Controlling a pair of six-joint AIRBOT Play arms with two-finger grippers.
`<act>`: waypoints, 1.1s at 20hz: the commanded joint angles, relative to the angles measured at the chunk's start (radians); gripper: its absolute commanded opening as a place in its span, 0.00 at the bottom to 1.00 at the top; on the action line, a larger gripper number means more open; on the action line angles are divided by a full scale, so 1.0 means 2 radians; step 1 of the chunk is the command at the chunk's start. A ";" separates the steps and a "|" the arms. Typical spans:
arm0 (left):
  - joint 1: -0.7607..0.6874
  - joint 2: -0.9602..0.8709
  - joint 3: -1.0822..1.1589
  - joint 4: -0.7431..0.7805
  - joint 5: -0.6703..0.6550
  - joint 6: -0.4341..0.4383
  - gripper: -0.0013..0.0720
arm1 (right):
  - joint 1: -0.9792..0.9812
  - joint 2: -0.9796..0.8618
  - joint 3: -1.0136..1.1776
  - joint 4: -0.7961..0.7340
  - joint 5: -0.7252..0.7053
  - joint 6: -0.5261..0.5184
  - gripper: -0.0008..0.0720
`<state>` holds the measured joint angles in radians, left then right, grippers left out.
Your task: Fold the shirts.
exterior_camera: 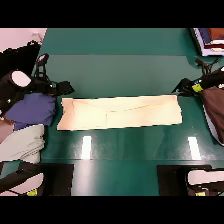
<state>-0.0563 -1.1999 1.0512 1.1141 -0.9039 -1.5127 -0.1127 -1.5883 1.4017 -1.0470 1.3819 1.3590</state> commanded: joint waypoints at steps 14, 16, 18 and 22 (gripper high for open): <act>-0.043 -0.019 0.042 -0.084 -0.021 0.014 0.06 | -0.092 -0.006 -0.170 0.069 -0.021 -0.113 0.78; -0.082 -0.041 0.042 -0.084 -0.002 0.013 0.06 | -0.064 -0.026 -0.156 0.070 -0.004 -0.113 0.64; -0.117 -0.072 0.043 -0.094 0.016 0.010 0.06 | -0.042 -0.032 -0.143 0.069 0.009 -0.114 0.20; -0.181 -0.154 0.088 -0.099 0.013 0.010 0.06 | -0.034 0.017 -0.112 0.084 0.026 -0.133 0.04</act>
<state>-0.3332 -1.4097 1.1767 0.9291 -0.8871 -1.4902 -0.2008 -1.6020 1.1397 -0.9127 1.3991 1.1126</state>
